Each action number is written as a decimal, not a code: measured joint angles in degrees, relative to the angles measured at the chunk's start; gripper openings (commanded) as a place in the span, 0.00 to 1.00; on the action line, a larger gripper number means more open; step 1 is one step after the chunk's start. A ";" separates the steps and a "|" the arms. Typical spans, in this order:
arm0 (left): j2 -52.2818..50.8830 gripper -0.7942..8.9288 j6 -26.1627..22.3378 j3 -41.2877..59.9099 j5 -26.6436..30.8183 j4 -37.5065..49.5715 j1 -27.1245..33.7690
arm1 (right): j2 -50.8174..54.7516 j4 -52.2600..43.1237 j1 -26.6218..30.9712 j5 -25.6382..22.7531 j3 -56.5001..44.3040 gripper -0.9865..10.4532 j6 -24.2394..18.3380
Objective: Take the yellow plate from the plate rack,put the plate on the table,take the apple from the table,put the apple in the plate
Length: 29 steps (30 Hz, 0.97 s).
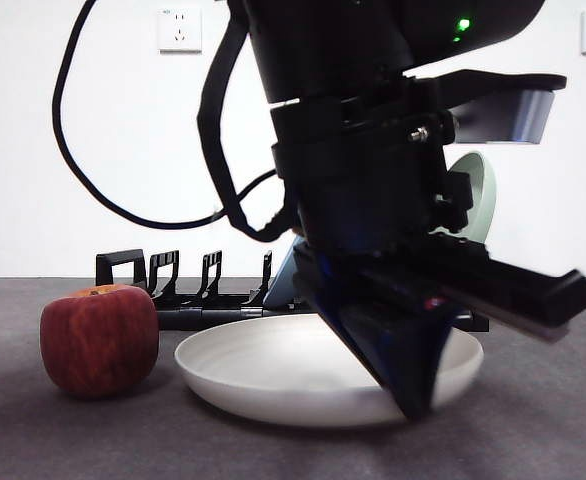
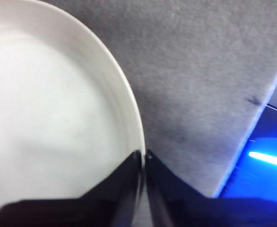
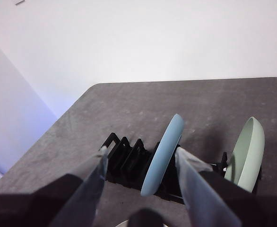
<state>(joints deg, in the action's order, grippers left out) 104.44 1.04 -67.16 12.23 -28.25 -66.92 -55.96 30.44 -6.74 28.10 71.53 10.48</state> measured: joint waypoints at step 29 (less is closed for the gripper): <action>-49.83 0.40 1.60 0.00 7.15 -0.50 32.57 | -10.88 0.00 -22.08 -1.95 1.81 0.51 -3.98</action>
<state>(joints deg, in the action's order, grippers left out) 54.61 2.63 -67.16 19.38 -28.75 -34.35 -66.85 30.44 -28.82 26.15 73.34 6.50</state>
